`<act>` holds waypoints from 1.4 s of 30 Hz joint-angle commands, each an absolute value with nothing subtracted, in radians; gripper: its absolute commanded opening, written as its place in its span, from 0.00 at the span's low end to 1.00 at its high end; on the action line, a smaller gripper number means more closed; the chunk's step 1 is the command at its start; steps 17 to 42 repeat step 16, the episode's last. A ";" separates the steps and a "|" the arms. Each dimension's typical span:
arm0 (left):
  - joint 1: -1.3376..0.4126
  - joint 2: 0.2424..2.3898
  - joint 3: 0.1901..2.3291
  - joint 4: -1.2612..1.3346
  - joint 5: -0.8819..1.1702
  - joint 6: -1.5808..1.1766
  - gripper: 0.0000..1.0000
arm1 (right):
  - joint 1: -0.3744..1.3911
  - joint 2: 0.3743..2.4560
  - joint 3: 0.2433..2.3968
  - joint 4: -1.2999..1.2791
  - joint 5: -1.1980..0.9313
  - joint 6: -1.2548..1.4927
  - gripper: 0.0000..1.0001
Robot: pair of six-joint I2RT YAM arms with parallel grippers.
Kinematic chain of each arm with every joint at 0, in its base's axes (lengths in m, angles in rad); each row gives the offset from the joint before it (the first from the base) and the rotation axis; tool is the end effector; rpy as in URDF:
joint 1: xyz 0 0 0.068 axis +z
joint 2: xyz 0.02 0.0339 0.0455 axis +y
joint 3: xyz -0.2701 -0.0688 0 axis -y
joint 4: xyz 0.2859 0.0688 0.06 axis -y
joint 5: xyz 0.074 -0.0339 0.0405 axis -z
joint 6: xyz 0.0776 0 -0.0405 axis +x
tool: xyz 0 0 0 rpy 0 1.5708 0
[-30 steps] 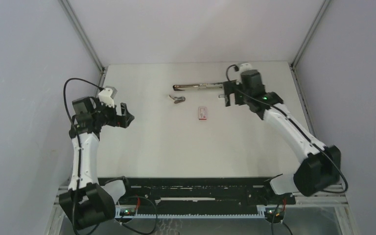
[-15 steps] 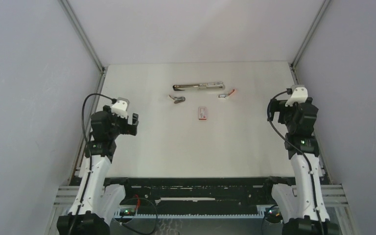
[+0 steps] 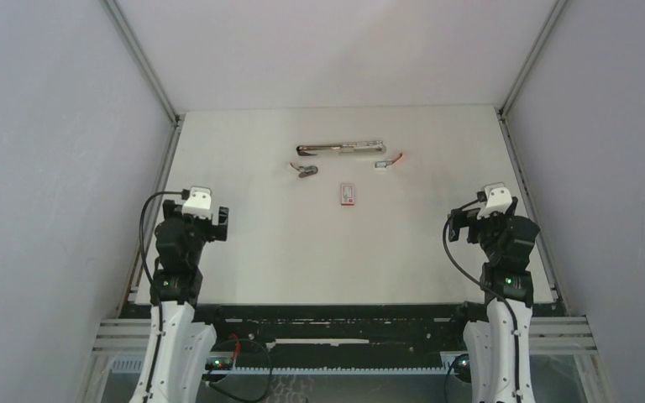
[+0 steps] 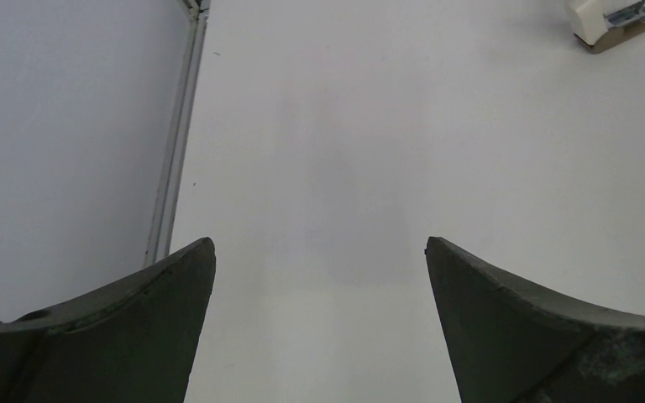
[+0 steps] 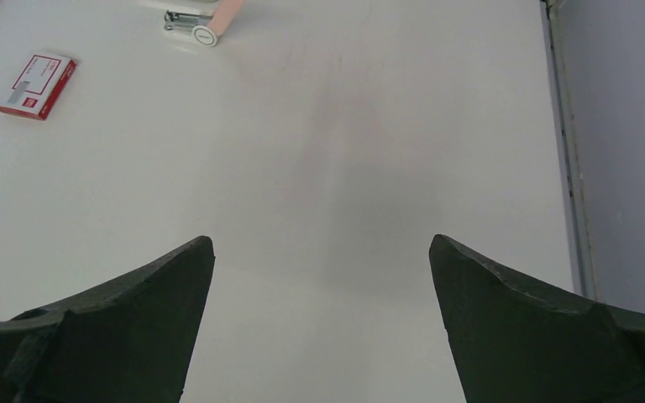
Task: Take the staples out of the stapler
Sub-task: Reset both arms
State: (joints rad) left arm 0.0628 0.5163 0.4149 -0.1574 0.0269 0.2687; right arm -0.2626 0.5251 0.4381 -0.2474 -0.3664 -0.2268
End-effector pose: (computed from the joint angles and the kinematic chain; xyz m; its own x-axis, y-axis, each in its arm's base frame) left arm 0.2218 0.0119 0.2388 -0.2560 0.2498 -0.9338 0.0323 0.9677 0.2500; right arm 0.2145 -0.0289 0.2358 -0.2898 -0.1395 -0.9469 -0.1536 0.9833 -0.0978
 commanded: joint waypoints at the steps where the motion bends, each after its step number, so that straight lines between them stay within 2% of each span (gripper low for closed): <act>1: 0.059 0.457 0.374 -0.129 -0.049 0.249 1.00 | -0.270 0.486 0.410 -0.195 -0.423 -0.214 1.00; 42: 0.059 0.455 0.356 -0.104 -0.089 0.225 1.00 | -0.270 0.456 0.415 -0.247 -0.449 -0.191 1.00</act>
